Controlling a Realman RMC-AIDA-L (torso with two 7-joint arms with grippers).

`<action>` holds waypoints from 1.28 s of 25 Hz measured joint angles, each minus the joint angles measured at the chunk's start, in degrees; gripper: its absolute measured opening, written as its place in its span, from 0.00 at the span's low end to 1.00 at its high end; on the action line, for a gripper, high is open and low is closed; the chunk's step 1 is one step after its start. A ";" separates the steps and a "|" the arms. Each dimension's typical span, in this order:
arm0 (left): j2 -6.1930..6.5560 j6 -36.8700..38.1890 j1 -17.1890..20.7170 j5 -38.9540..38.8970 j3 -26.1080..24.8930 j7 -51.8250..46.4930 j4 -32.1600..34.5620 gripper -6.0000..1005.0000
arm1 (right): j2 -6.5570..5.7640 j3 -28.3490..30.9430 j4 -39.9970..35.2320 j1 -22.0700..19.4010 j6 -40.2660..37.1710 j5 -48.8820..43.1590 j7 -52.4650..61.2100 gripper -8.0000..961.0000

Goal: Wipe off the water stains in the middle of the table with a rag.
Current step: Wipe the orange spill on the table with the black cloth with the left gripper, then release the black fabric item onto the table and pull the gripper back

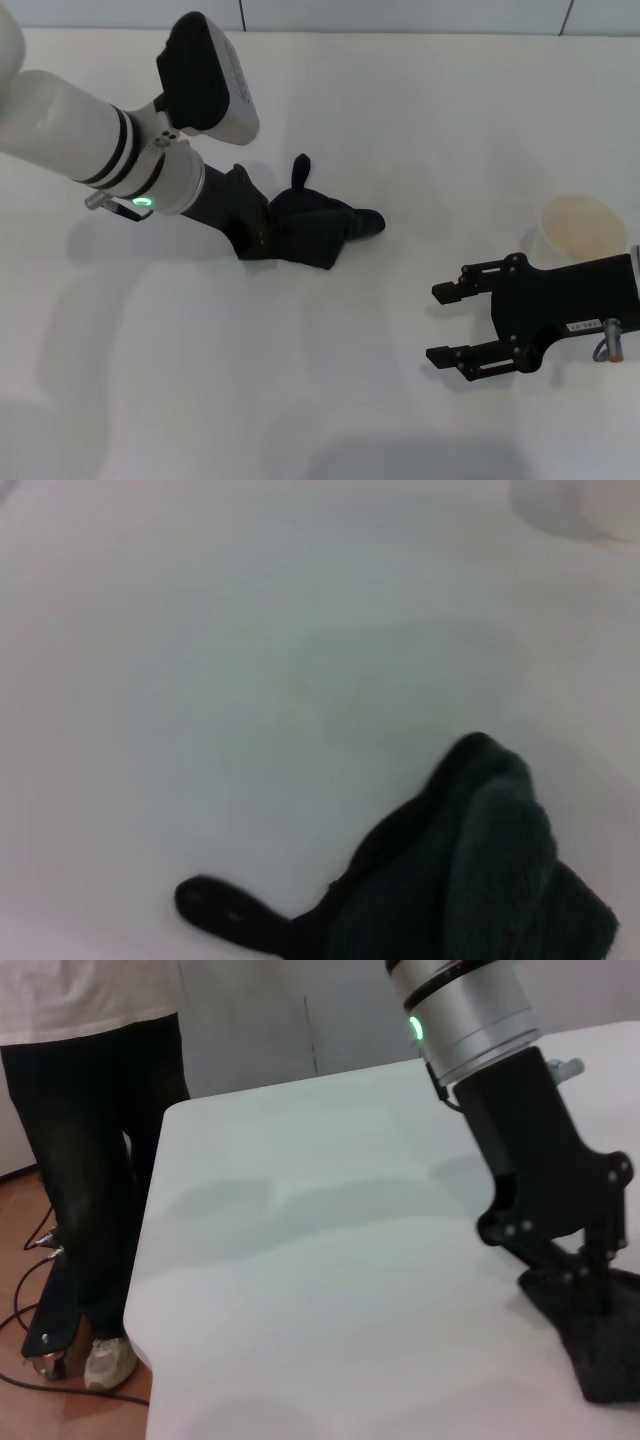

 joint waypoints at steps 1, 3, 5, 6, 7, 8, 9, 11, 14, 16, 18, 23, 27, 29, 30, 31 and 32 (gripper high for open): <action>0.01 -0.22 -0.02 0.00 -0.23 0.08 -0.07 0.06 | 0.01 -0.11 0.00 0.05 0.02 0.09 0.00 0.74; 0.02 -0.40 -0.24 0.01 -0.02 0.22 -0.31 0.06 | 0.02 -0.39 0.00 0.16 0.18 0.39 0.00 0.74; -0.18 -0.20 -0.49 -0.23 1.02 0.38 -0.46 0.06 | 0.03 -0.54 0.02 0.45 0.33 0.50 0.00 0.74; -0.31 -0.06 -0.58 -0.75 1.98 0.43 -0.48 0.06 | 0.03 -0.57 0.09 0.60 0.36 0.51 0.00 0.74; -0.40 0.04 -0.63 -2.54 4.70 0.45 -0.35 0.06 | 0.03 -0.57 0.09 0.60 0.36 0.51 0.00 0.74; -0.40 0.23 -0.66 -3.94 6.27 0.45 -0.23 0.06 | 0.05 -0.64 0.18 0.84 0.38 0.53 0.01 0.74; -0.40 0.47 -0.71 -5.20 7.68 0.45 -0.12 0.06 | 0.05 -0.65 0.18 0.84 0.38 0.53 0.01 0.74; -0.38 1.89 -0.87 -8.49 11.27 0.47 0.50 0.06 | 0.05 -0.67 0.19 0.84 0.40 0.53 0.08 0.74; -0.41 5.08 -0.57 -11.36 14.05 0.49 2.85 0.06 | 0.05 -0.67 0.23 0.84 0.39 0.53 0.12 0.74; -0.48 6.31 0.04 -12.77 16.13 0.37 4.69 0.07 | 0.05 -0.66 0.25 0.84 0.31 0.53 0.13 0.74; -0.49 6.16 0.89 -13.25 17.88 0.08 5.88 0.07 | 0.05 -0.63 0.25 0.84 0.26 0.54 0.13 0.74; -0.15 4.09 1.81 -11.49 15.68 -0.25 4.63 0.08 | 0.05 -0.60 0.30 0.83 0.14 0.53 0.09 0.74; -0.09 3.28 2.54 -5.15 7.72 -0.71 3.76 0.09 | 0.05 -0.81 0.35 0.76 -0.06 0.52 0.08 0.74; -0.06 2.97 3.06 -2.56 4.29 -0.97 3.81 0.09 | 0.05 -1.07 0.35 0.69 -0.08 0.52 0.05 0.74; -0.02 2.61 3.39 -1.66 2.59 -0.96 3.92 0.09 | 0.05 -1.09 0.35 0.68 -0.08 0.52 0.04 0.74; 0.05 2.07 3.74 -0.97 0.82 -0.77 4.10 0.09 | 0.04 -1.15 0.35 0.64 -0.09 0.52 0.02 0.74; 0.06 1.93 3.84 -0.82 0.15 -0.63 4.11 0.10 | 0.04 -1.21 0.35 0.62 -0.09 0.52 0.01 0.74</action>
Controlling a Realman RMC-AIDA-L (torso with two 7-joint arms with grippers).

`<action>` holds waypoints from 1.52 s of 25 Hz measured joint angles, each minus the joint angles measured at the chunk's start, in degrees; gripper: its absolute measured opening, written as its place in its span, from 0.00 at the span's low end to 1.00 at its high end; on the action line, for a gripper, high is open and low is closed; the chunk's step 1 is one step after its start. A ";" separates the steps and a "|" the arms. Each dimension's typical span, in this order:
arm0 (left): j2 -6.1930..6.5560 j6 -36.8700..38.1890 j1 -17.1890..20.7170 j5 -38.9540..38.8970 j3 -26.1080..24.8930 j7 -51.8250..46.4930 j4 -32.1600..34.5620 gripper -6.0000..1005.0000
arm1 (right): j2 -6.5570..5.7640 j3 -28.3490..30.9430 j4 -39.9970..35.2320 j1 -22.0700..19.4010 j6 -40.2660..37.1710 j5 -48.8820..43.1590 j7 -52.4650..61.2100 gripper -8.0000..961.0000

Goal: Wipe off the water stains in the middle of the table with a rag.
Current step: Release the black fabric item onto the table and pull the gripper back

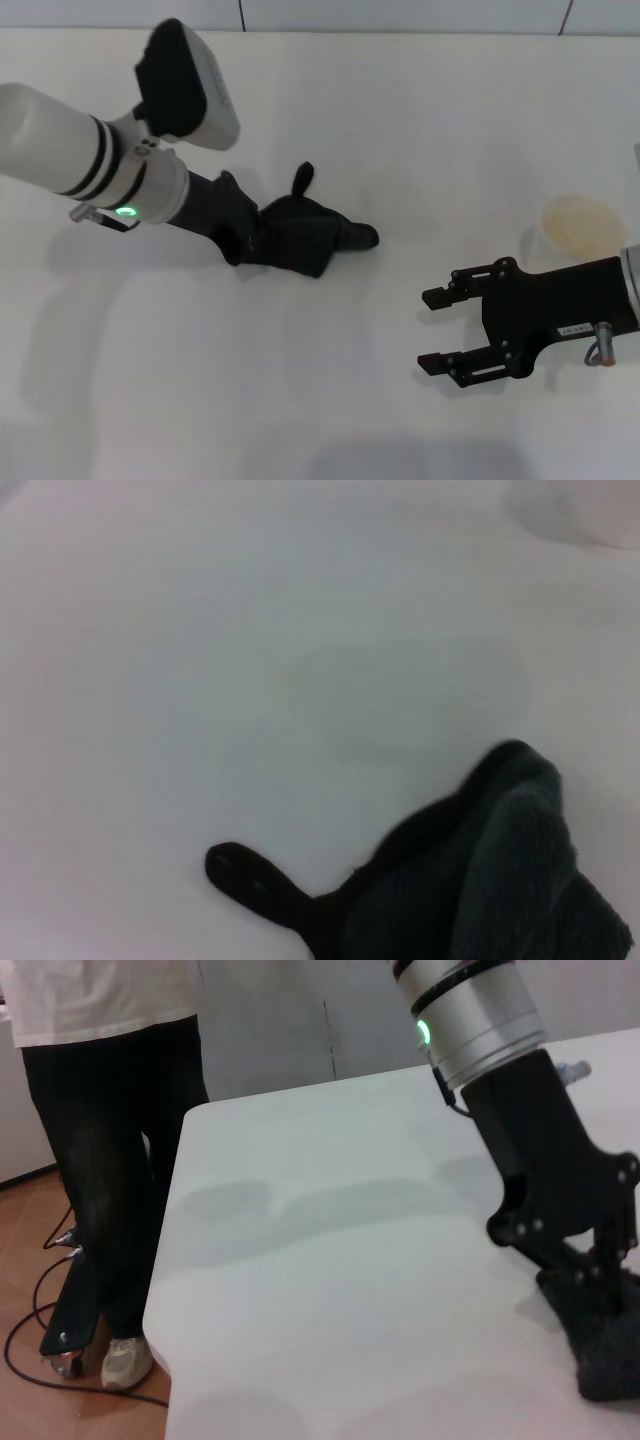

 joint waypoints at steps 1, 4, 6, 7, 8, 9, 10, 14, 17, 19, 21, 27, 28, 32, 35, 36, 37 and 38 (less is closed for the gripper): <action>0.02 -0.11 0.13 0.08 -1.15 0.32 0.02 0.10 | 0.00 -0.03 0.03 0.00 0.00 0.00 0.00 0.74; -0.08 0.15 0.25 -0.03 -1.73 0.93 0.07 0.10 | 0.00 -0.07 0.05 0.01 0.00 0.00 -0.01 0.74; -0.29 0.35 0.28 -0.58 -0.81 1.39 0.08 0.11 | 0.00 -0.07 -0.04 0.02 0.00 0.00 -0.01 0.74; -0.37 0.60 0.28 -1.30 -0.07 1.64 0.07 0.11 | 0.00 -0.07 -0.07 0.02 0.00 0.00 -0.01 0.74; -0.38 0.77 0.28 -1.99 0.61 1.70 0.07 0.11 | 0.00 -0.06 -0.08 0.01 0.00 0.00 -0.01 0.74; -0.36 1.31 0.28 -3.84 2.15 1.78 0.12 0.11 | 0.00 0.04 -0.10 -0.06 0.00 0.00 -0.01 0.74; -0.35 1.84 0.28 -5.19 3.26 1.80 0.50 0.12 | 0.00 0.12 -0.13 -0.15 0.00 0.00 -0.01 0.74; -0.38 5.52 1.28 -10.03 6.25 1.86 4.48 0.12 | -0.05 0.27 -0.29 -0.32 -0.11 0.00 0.05 0.74; -0.47 7.06 2.53 -12.14 8.17 1.60 7.17 0.13 | -0.06 0.33 -0.34 -0.33 -0.38 0.00 0.09 0.74; -0.47 7.10 3.27 -12.37 8.77 1.38 7.94 0.13 | -0.07 0.37 -0.39 -0.37 -0.44 0.00 0.08 0.74; -0.44 7.34 3.90 -12.40 8.82 1.31 8.16 0.14 | -0.08 0.56 -0.41 -0.39 -0.43 0.00 0.06 0.74; -0.24 8.58 7.47 -12.57 8.28 0.95 11.43 0.15 | -0.09 1.93 -0.50 -0.97 -0.53 0.00 -0.02 0.74; -0.19 8.74 8.90 -12.54 8.27 0.90 13.10 0.15 | -0.11 2.09 -0.50 -1.00 -0.54 0.00 -0.05 0.74; -0.14 10.00 15.47 -12.64 8.05 1.15 21.37 0.25 | -0.16 3.54 -0.52 -1.35 -0.89 0.01 -0.45 0.74; -0.11 12.12 20.63 -13.07 5.90 2.01 26.67 0.35 | -0.17 5.14 -0.23 -1.77 -1.18 0.23 -1.40 0.74; -0.11 12.87 21.85 -13.59 5.01 2.50 27.58 0.40 | -0.19 5.62 0.03 -1.94 -1.30 0.55 -2.09 0.74; -0.10 13.90 22.88 -14.57 3.82 3.29 28.10 0.45 | -0.20 5.96 0.25 -2.11 -1.45 0.81 -2.64 0.74; -0.08 15.34 24.06 -16.17 2.12 4.51 28.45 0.49 | -0.22 6.46 0.70 -2.37 -1.73 1.57 -3.91 0.74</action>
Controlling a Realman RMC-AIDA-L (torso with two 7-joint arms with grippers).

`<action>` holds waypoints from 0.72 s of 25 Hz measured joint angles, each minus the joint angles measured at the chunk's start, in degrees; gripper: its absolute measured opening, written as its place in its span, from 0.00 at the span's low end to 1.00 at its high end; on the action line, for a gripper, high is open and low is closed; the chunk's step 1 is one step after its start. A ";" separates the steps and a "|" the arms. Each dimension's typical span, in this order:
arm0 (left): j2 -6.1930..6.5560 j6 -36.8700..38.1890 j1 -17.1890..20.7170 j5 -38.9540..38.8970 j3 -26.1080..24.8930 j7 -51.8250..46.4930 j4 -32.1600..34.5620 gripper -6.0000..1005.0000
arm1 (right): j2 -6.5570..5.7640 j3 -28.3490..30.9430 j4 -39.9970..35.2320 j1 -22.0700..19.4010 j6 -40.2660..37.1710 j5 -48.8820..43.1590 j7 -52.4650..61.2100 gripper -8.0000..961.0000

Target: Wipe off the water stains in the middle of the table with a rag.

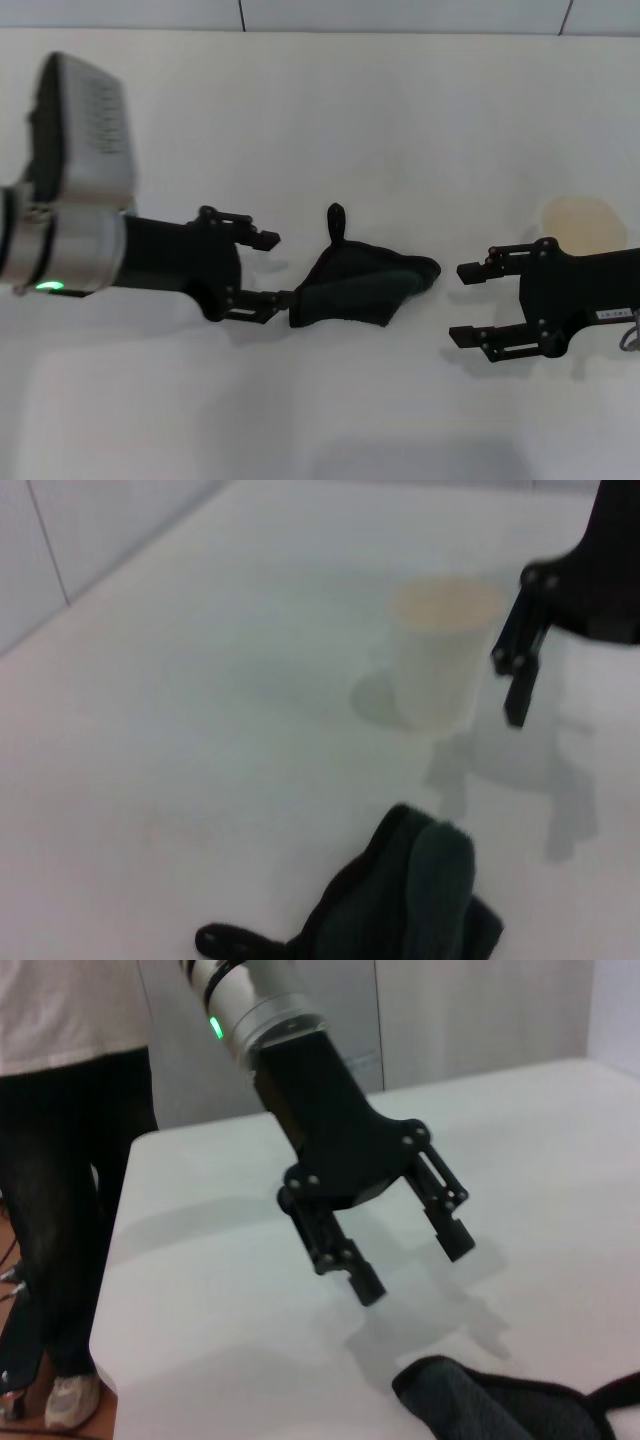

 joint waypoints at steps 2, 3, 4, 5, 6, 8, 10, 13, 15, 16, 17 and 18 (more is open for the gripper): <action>0.05 2.78 1.70 -2.82 -3.45 2.41 0.07 0.59 | -0.02 1.17 1.18 -0.28 -0.93 1.36 -2.28 0.74; 0.07 4.01 2.35 -3.88 -4.93 3.52 -0.06 0.62 | -0.03 1.86 1.96 -0.29 -1.55 1.93 -3.25 0.74; 0.07 6.06 3.29 -5.57 -7.50 5.36 -0.31 0.65 | -0.03 2.63 2.82 -0.29 -2.27 2.49 -4.28 0.74; 0.07 7.46 3.91 -6.79 -9.17 6.58 -0.48 0.68 | -0.04 3.63 3.83 -0.28 -3.00 2.90 -5.30 0.74; 0.07 8.77 4.66 -7.81 -10.95 7.70 -0.69 0.70 | -0.04 4.55 4.98 -0.19 -3.73 3.25 -6.44 0.74; 0.06 10.61 5.89 -9.23 -13.53 9.24 -0.84 0.73 | -0.04 6.31 7.20 -0.03 -5.03 3.73 -8.78 0.74; 0.06 11.97 6.91 -9.96 -15.39 10.30 -0.92 0.73 | -0.04 7.52 9.25 -0.01 -5.94 4.47 -11.52 0.74; 0.05 14.72 7.97 -10.38 -18.88 11.69 -1.32 0.73 | -0.05 8.89 12.31 -0.18 -6.28 5.95 -15.70 0.74; 0.06 16.32 8.37 -10.02 -20.74 12.39 -1.70 0.73 | -0.06 9.81 14.05 -0.22 -6.35 6.64 -17.72 0.74; 0.08 16.80 8.47 -9.58 -21.25 12.50 -1.85 0.73 | -0.06 10.27 14.67 -0.23 -6.37 6.77 -18.31 0.74; 0.11 17.02 8.50 -9.26 -21.53 12.50 -1.96 0.73 | -0.06 10.47 14.93 -0.24 -6.36 6.78 -18.57 0.74; 0.16 17.17 8.52 -8.65 -21.66 12.44 -2.04 0.73 | -0.06 10.60 15.14 -0.25 -6.30 6.70 -18.69 0.74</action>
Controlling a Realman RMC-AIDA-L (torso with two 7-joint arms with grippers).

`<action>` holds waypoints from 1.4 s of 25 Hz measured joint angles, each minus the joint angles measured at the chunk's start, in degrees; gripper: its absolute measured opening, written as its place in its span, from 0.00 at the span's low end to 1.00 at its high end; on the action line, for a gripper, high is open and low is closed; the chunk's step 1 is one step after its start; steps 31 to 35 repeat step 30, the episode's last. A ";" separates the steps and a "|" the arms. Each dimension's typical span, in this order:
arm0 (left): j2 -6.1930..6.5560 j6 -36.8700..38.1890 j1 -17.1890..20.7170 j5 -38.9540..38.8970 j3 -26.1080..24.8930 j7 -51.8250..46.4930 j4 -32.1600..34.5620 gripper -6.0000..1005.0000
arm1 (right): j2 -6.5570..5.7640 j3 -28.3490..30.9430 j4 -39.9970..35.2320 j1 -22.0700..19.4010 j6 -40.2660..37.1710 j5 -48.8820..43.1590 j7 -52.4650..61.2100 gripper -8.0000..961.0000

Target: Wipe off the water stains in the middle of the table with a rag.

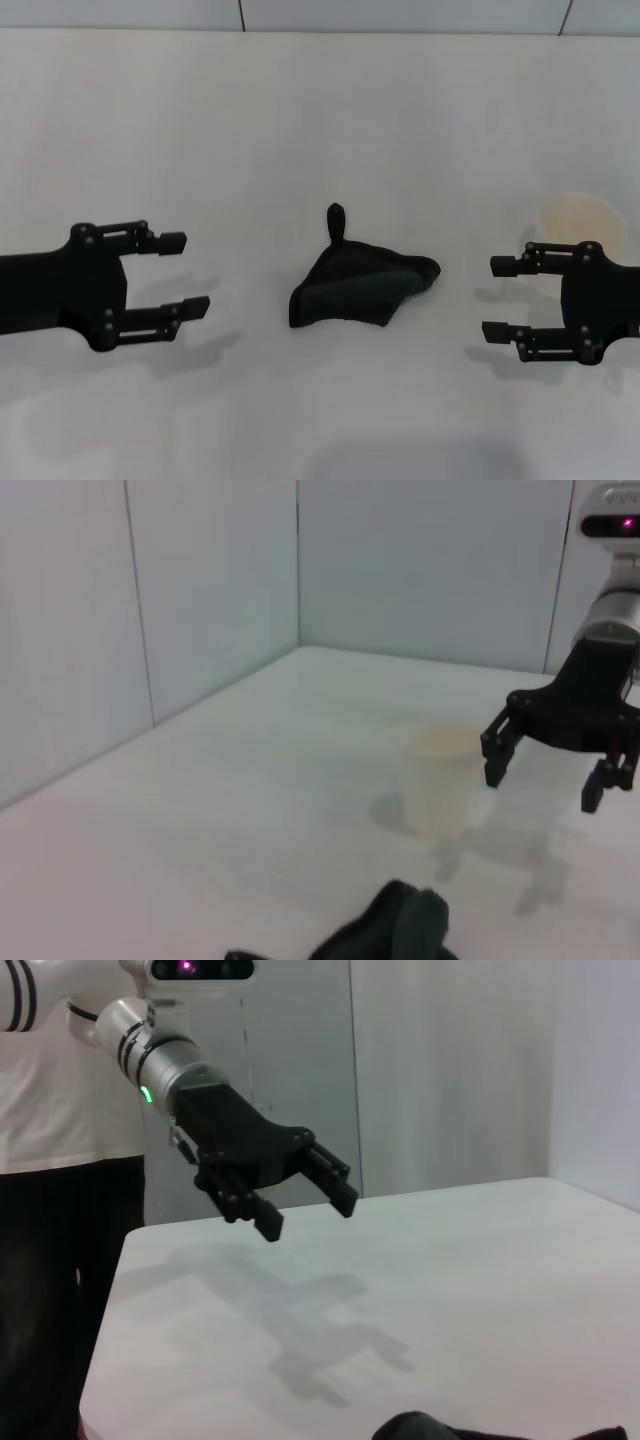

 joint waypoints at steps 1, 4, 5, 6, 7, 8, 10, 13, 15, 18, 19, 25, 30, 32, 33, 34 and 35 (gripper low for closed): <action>0.04 0.06 0.00 0.87 -0.05 -0.15 -0.04 0.73 | 0.00 0.04 0.09 -0.03 0.18 -0.23 -0.08 0.74; 0.15 -0.01 -0.20 2.92 -0.17 -0.61 -0.04 0.73 | -0.10 0.06 0.22 -0.14 0.40 -0.53 -0.10 0.74; 0.16 -0.01 -0.27 3.41 -0.23 -0.82 -0.04 0.73 | -0.16 0.07 0.26 -0.23 0.42 -0.54 -0.10 0.74; 0.17 -0.02 -0.36 3.85 -0.27 -1.02 -0.05 0.73 | -0.18 0.08 0.27 -0.31 0.44 -0.56 -0.10 0.74; 0.16 -0.01 -0.42 4.18 -0.29 -1.22 -0.04 0.73 | -0.21 0.14 0.28 -0.38 0.46 -0.61 -0.10 0.74; 0.16 -0.01 -0.47 4.41 -0.30 -1.41 -0.04 0.73 | -0.28 0.35 0.29 -0.48 0.47 -0.73 -0.10 0.74; 0.17 0.06 -0.52 4.66 -0.31 -1.58 -0.04 0.73 | -0.28 1.05 0.30 -0.58 0.46 -1.58 -0.07 0.74; 0.14 0.16 -0.53 4.73 -0.33 -1.64 -0.04 0.73 | -0.20 1.99 0.33 -0.64 0.22 -2.87 0.13 0.74; 0.14 0.18 -0.49 4.74 -0.34 -1.64 -0.03 0.73 | -0.17 2.09 0.33 -0.70 0.16 -2.94 0.17 0.74; 0.12 0.20 -0.38 4.77 -0.28 -1.64 -0.02 0.73 | -0.16 2.11 0.33 -0.75 0.10 -2.96 0.16 0.74; 0.11 0.21 -0.37 4.78 -0.21 -1.64 -0.01 0.73 | -0.16 2.12 0.32 -0.76 0.09 -2.96 0.14 0.74; 0.08 0.08 -0.51 4.86 -0.02 -1.62 -0.01 0.73 | -0.16 2.13 0.28 -0.77 0.19 -2.95 -0.01 0.74; 0.07 -0.15 -0.68 5.42 -0.03 -1.61 -0.01 0.73 | -0.09 2.13 0.25 -0.77 0.29 -2.68 -0.07 0.74; 0.07 -0.15 -0.68 5.42 -0.03 -1.61 -0.01 0.73 | -0.09 2.13 0.25 -0.77 0.29 -2.68 -0.07 0.74; 0.07 -0.15 -0.68 5.42 -0.03 -1.61 -0.01 0.73 | -0.09 2.13 0.25 -0.77 0.29 -2.68 -0.07 0.74; 0.07 -0.15 -0.68 5.42 -0.03 -1.61 -0.01 0.73 | -0.09 2.13 0.25 -0.77 0.29 -2.68 -0.07 0.74; 0.07 -0.15 -0.68 5.42 -0.03 -1.61 -0.01 0.73 | -0.09 2.13 0.25 -0.77 0.29 -2.68 -0.07 0.74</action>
